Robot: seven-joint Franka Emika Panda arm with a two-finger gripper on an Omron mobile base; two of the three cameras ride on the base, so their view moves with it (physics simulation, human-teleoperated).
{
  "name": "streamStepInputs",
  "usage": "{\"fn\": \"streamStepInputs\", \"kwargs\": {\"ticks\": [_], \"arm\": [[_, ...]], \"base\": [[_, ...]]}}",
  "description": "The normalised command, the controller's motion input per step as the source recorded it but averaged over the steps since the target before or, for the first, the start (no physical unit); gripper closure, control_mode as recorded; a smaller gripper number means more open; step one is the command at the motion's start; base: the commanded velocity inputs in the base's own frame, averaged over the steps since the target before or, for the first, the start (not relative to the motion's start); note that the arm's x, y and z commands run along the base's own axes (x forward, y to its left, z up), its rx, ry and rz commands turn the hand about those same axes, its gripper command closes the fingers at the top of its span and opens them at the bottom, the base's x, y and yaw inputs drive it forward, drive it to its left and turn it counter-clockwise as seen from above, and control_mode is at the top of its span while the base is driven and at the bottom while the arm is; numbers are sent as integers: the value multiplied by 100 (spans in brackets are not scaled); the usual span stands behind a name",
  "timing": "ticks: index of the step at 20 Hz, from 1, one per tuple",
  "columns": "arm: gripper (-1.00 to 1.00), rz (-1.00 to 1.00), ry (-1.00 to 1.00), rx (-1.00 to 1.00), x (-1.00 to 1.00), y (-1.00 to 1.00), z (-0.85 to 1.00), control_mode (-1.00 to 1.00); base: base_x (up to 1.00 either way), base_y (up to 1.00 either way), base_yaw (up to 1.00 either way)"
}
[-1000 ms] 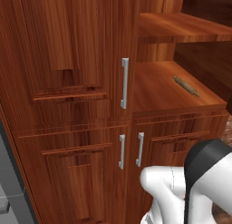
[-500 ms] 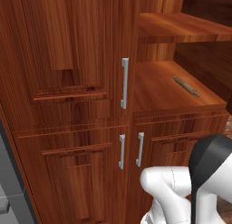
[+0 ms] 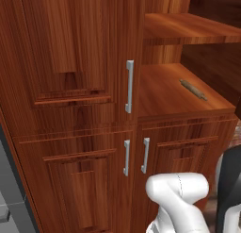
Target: Open the cabinet, retrieve the rolling pin, and place it next to the meat on the cutting board to prepare for tenderizing.
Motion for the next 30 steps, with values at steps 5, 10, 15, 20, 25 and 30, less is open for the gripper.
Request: {"fn": "streamStepInputs", "kwargs": {"ticks": [5,10,15,20,25,30], "arm": [[-100,17,0,1,61,0,22,-100],[-100,13,1,1,59,0,24,-100],[-100,9,0,0,30,0,3,-100],[-100,6,-3,0,21,-1,0,-100],[-100,7,-5,1,27,-4,0,-100],[-100,9,0,0,27,-3,4,-100]], "base": [[0,0,0],[0,0,0],[0,0,0],[0,0,0],[0,0,0],[0,0,0]]}}
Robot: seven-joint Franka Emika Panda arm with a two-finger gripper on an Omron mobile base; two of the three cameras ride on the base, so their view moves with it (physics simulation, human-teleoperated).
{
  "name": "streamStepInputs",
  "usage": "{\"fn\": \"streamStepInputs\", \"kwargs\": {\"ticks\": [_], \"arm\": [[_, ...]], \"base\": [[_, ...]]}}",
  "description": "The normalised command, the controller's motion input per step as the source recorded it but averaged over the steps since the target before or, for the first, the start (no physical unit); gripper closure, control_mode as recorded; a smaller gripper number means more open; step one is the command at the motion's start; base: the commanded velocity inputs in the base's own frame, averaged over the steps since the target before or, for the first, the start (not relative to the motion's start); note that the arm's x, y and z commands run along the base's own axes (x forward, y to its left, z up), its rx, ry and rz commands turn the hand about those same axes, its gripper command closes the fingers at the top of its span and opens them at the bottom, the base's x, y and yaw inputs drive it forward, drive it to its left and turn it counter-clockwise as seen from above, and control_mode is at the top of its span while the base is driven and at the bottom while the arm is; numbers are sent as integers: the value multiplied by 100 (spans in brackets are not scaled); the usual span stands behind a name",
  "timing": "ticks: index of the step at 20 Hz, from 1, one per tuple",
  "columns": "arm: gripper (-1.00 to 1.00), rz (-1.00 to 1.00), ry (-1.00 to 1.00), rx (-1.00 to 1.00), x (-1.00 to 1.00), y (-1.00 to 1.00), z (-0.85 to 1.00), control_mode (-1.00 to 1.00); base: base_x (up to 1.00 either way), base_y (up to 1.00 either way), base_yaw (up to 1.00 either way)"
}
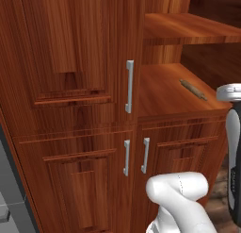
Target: Open the cabinet, retrieve the rolling pin, and place it next to the meat on the cutting board to prepare for tenderizing.
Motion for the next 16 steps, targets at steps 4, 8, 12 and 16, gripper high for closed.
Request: {"fn": "streamStepInputs", "kwargs": {"ticks": [4,8,12,16], "arm": [[-100,6,7,0,23,0,0,-100],[-100,2,13,0,19,-4,0,-100],[-100,1,11,0,8,-10,0,-100],[-100,0,4,0,4,-18,-2,-100]], "base": [[0,0,0],[0,0,0],[0,0,0],[0,0,0]]}}
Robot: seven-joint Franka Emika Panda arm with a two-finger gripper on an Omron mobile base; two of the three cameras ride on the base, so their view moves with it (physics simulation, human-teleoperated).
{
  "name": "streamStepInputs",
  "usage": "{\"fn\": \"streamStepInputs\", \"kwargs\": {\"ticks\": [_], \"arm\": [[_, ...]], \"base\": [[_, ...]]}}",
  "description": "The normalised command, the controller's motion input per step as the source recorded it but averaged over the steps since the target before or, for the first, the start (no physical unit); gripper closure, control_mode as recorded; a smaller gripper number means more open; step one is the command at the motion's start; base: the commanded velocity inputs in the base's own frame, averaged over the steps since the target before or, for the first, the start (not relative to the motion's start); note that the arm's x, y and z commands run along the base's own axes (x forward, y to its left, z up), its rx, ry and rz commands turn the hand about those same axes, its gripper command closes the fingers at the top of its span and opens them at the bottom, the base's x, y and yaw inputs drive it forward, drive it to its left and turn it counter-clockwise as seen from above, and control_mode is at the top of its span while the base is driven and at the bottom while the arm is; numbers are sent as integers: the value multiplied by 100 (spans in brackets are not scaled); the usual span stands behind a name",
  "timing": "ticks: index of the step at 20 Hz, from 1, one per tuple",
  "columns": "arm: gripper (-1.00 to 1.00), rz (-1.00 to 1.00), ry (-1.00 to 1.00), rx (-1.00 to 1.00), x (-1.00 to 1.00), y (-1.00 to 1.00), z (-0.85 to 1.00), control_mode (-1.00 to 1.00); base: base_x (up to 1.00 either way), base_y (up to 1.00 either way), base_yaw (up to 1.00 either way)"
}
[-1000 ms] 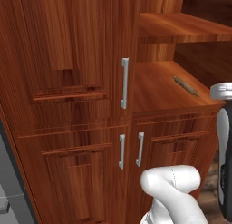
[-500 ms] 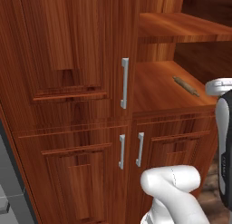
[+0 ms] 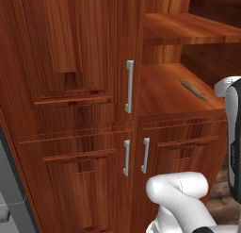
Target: Open the cabinet, retrieve the rolling pin, and place it next to the meat on the cutting board to prepare for tenderizing.
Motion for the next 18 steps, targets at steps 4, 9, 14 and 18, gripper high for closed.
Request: {"fn": "streamStepInputs", "kwargs": {"ticks": [4,9,14,18], "arm": [[-100,4,0,0,4,-24,-12,-100],[-100,7,-4,0,7,-16,-17,-100],[-100,8,-3,0,7,-9,-19,-100],[-100,6,0,0,18,-4,-9,-100]], "base": [[0,0,0],[0,0,0],[0,0,0],[0,0,0]]}}
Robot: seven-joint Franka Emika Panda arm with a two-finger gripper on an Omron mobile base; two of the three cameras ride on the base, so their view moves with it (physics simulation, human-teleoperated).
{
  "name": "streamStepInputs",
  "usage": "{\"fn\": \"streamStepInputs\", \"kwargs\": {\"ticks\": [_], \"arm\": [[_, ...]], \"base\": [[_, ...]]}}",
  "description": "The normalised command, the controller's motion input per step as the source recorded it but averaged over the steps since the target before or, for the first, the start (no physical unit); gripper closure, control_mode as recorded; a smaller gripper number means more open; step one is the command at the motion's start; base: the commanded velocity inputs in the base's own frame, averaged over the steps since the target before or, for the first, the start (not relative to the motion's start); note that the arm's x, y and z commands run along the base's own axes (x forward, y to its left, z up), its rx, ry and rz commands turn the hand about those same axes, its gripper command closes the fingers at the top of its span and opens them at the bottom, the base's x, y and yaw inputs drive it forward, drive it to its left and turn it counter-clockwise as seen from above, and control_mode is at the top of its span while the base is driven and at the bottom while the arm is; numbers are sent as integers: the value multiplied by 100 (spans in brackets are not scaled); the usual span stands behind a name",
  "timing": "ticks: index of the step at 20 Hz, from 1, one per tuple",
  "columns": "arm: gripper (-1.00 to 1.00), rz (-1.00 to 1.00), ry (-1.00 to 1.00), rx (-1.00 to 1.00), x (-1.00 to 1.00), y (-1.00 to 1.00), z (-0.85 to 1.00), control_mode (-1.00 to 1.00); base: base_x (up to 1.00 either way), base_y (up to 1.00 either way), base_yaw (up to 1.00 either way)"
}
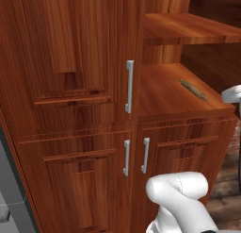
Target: Open the cabinet, retrieve the rolling pin, and place it next to the meat on the cutting board to prepare for tenderizing.
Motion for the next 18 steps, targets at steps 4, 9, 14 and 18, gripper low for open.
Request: {"fn": "streamStepInputs", "kwargs": {"ticks": [4,9,14,18], "arm": [[-100,5,1,0,19,-3,-8,-100],[-100,3,0,0,19,-6,-7,-100],[-100,0,0,0,19,-9,-12,-100],[-100,0,0,0,21,-7,-11,-100]], "base": [[0,0,0],[0,0,0],[0,0,0],[0,0,0]]}}
